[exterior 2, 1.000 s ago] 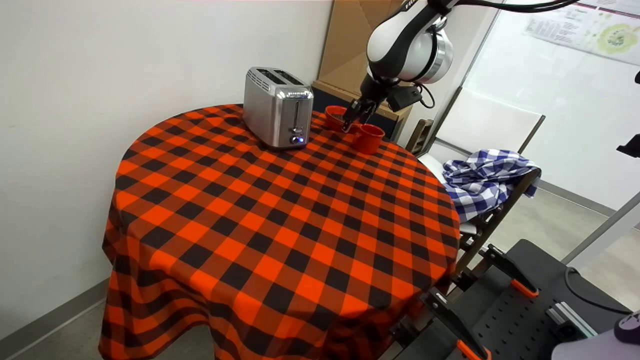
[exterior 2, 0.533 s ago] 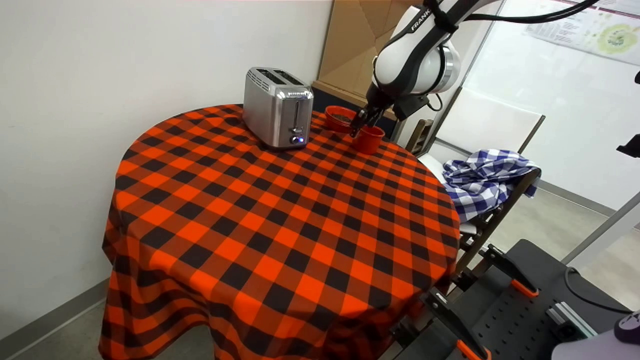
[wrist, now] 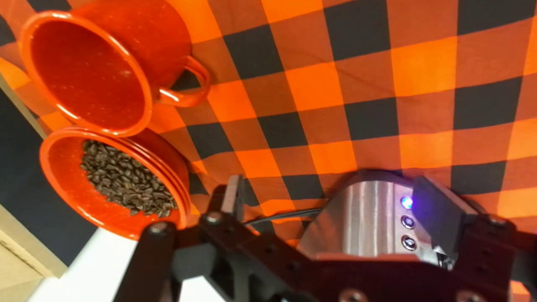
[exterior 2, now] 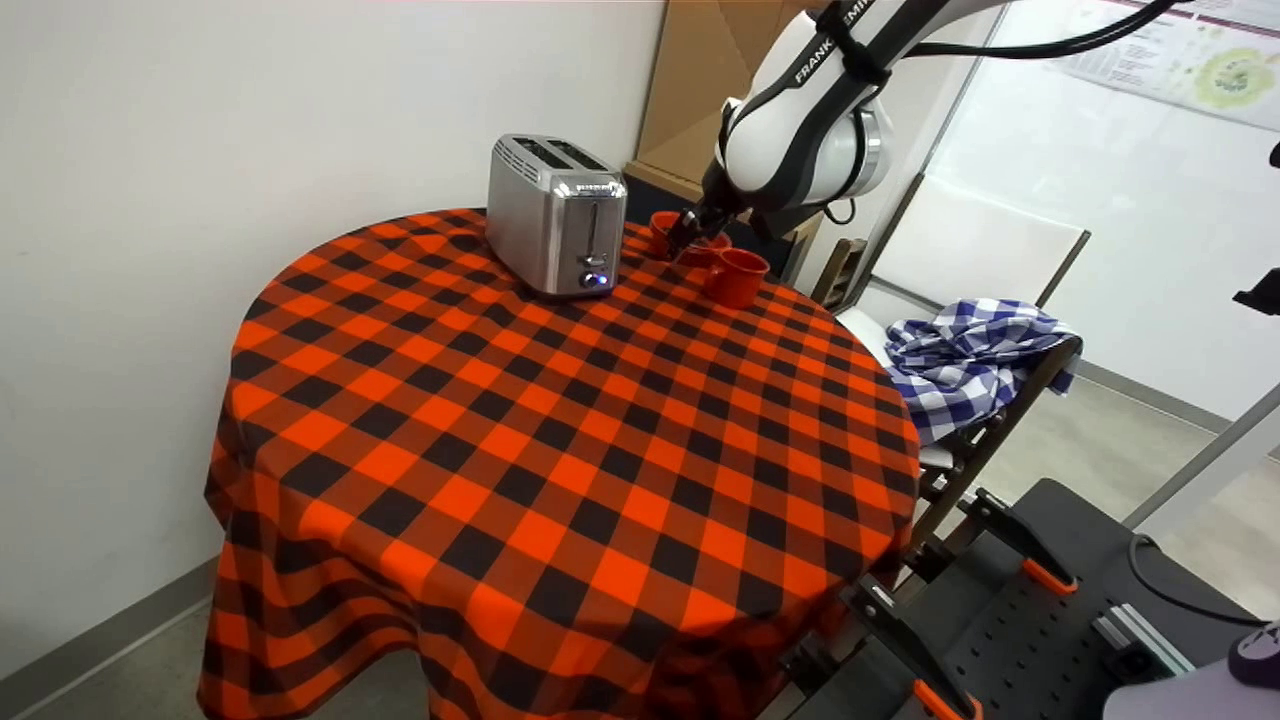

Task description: Push the button on the toaster

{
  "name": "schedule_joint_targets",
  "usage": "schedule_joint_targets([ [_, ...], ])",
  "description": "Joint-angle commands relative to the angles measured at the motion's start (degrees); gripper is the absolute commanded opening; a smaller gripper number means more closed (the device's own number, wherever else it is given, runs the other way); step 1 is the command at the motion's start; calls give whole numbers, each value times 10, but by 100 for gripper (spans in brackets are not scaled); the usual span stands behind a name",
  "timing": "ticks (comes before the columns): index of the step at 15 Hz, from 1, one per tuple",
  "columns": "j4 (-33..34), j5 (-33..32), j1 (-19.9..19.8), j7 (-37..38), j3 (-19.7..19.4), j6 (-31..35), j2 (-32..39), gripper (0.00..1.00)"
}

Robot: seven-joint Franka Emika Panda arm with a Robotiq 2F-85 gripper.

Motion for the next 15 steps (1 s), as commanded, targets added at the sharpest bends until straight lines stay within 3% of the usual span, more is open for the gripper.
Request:
schedule_joint_targets([
  [1, 31, -1, -17, 9, 27, 7, 32, 100],
  [7, 72, -5, -43, 1, 43, 7, 78, 100],
  [15, 156, -5, -42, 2, 55, 7, 147, 100],
])
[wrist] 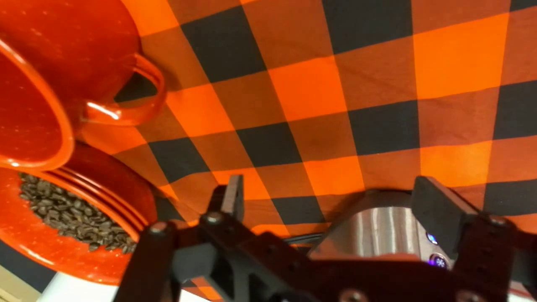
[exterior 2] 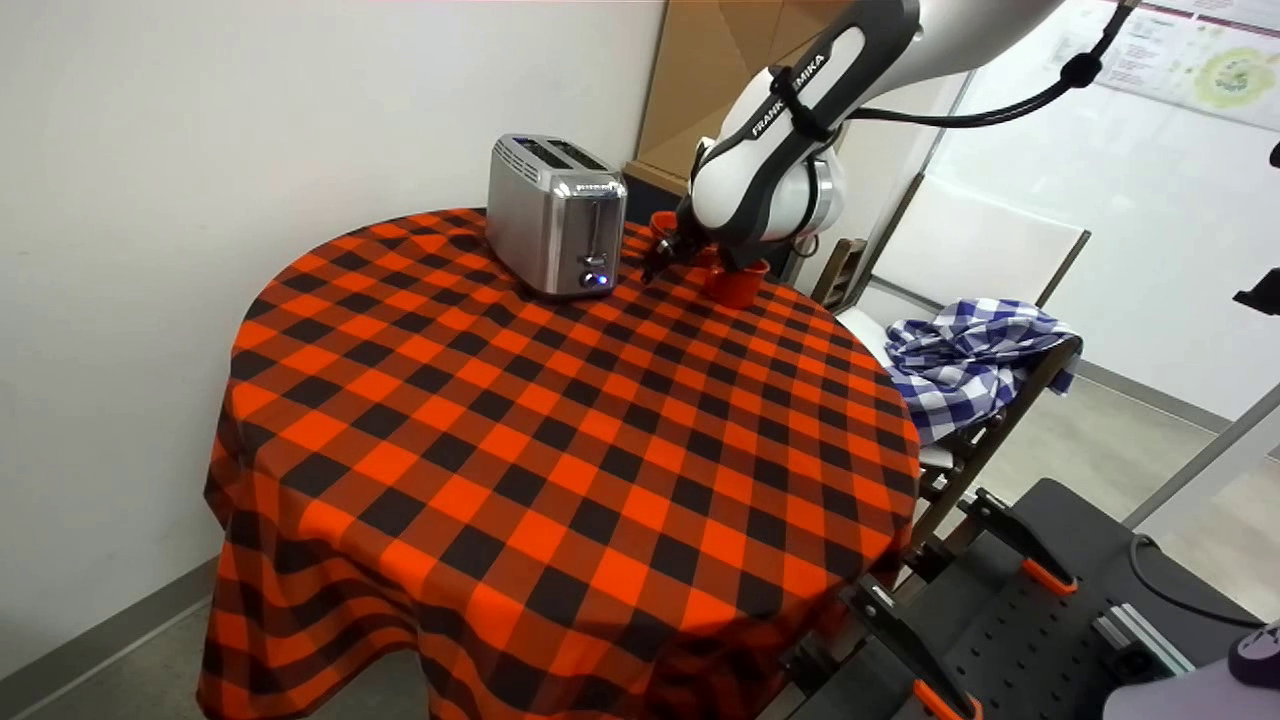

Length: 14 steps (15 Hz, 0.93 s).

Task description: Push the button on the toaster

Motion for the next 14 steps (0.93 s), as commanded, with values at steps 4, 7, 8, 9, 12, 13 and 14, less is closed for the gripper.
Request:
schedule_joint_targets([
  [4, 86, -4, -6, 1, 23, 3, 62, 100],
  [7, 110, -2, -9, 1, 31, -1, 79, 100],
  [8, 117, -2, -9, 1, 32, -2, 83, 100],
  [9, 124, -2, -10, 1, 34, -3, 89, 100],
  [12, 141, -2, -10, 1, 40, -7, 101, 100],
  [13, 145, -2, -10, 1, 41, -8, 103, 100],
  [14, 149, -2, -9, 1, 42, -11, 105, 100],
])
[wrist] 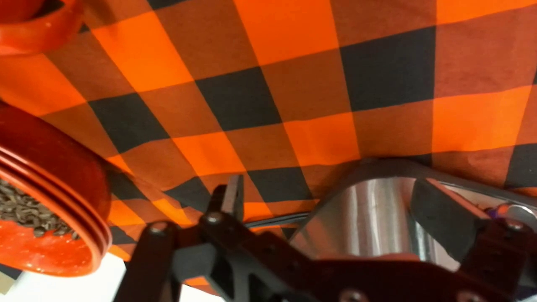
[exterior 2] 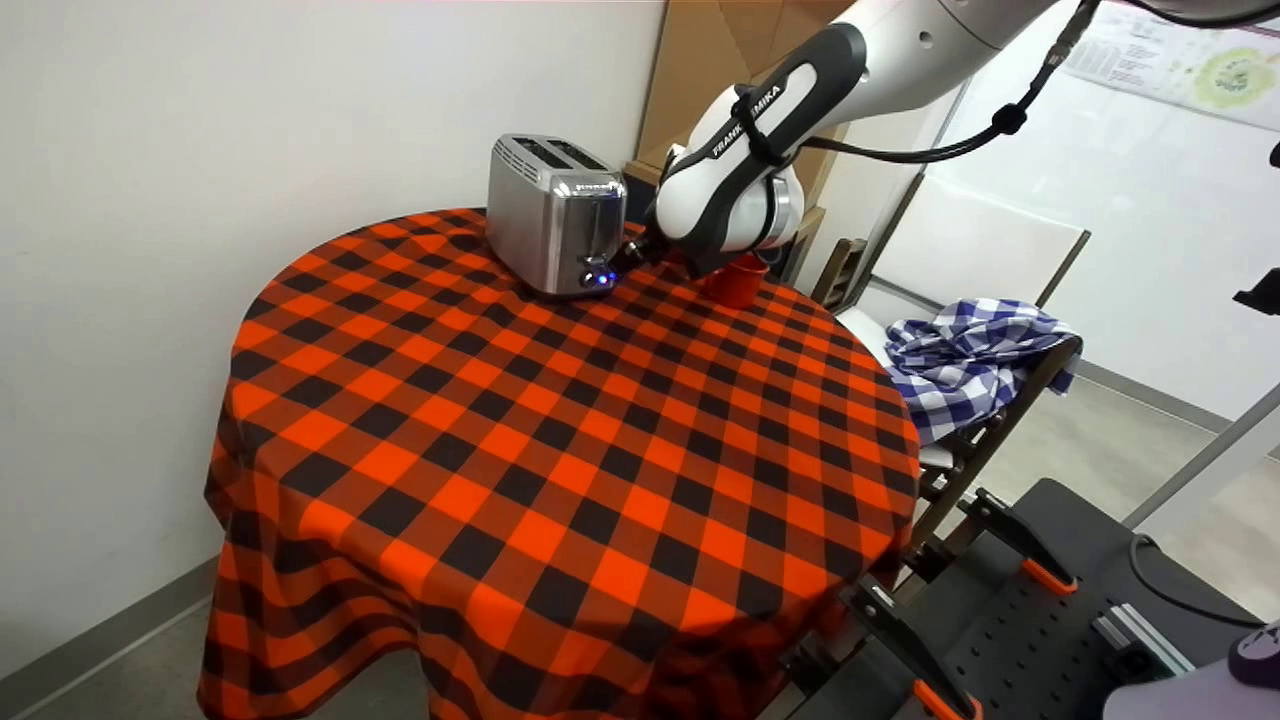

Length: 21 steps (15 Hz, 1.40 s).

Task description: Push the button on the toaster

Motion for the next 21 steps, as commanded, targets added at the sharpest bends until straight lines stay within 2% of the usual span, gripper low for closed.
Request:
schedule_joint_targets([
  [1, 43, -1, -6, 0, 15, -10, 26, 100],
  [14, 63, 3, -14, -3, 32, -28, 29, 100],
  [21, 71, 23, -44, -7, 73, -78, 31, 100],
])
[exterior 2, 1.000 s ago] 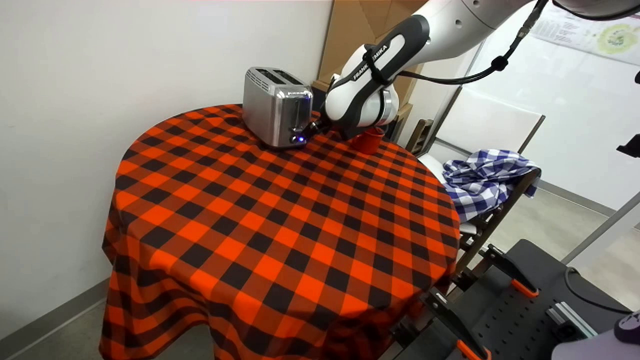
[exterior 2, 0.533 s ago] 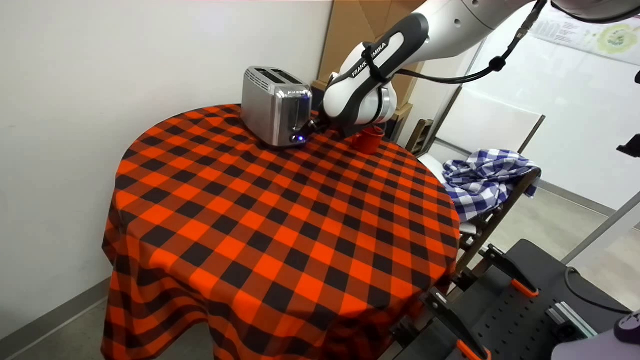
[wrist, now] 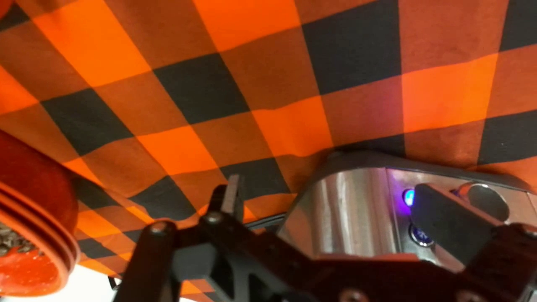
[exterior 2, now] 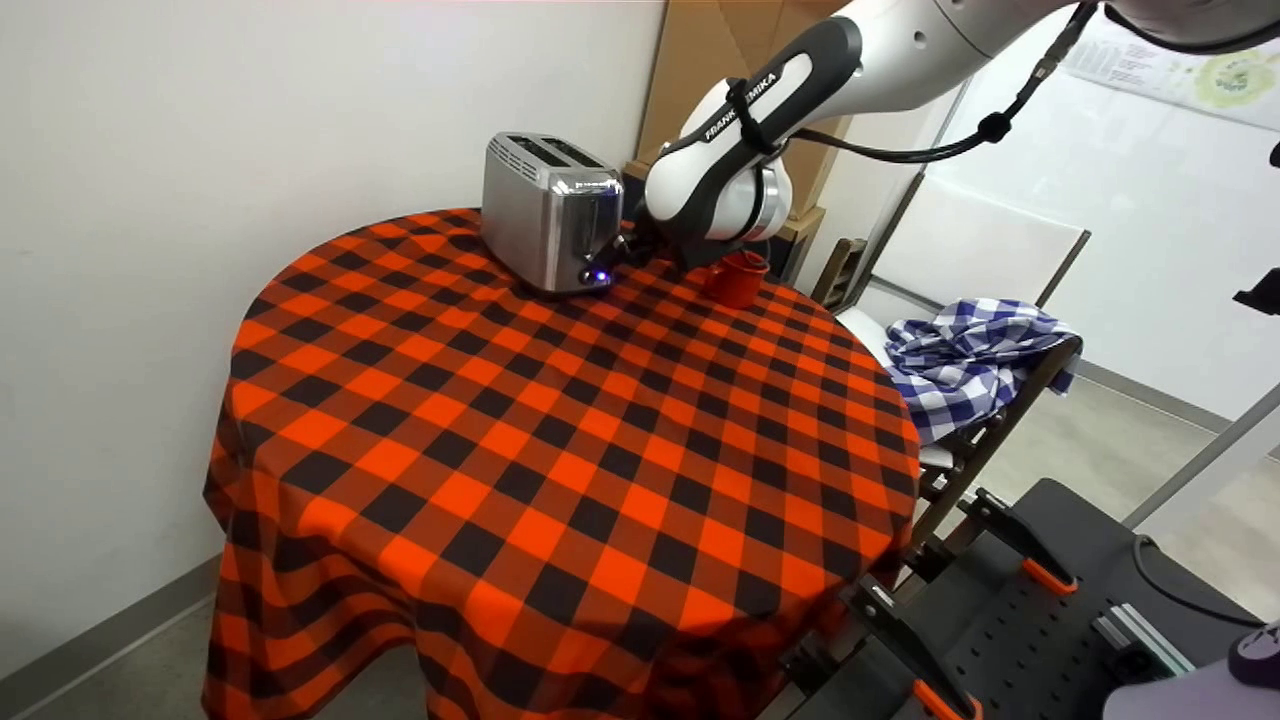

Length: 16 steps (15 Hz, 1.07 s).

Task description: Push the button on the toaster

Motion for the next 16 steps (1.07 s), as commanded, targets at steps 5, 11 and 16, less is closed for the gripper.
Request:
schedule_joint_targets([
  [5, 47, 38, -15, -7, 23, -62, 17, 100],
  [11, 49, 39, -14, -18, 23, -53, 21, 100],
  [16, 42, 39, -19, -26, 25, -59, 16, 100],
])
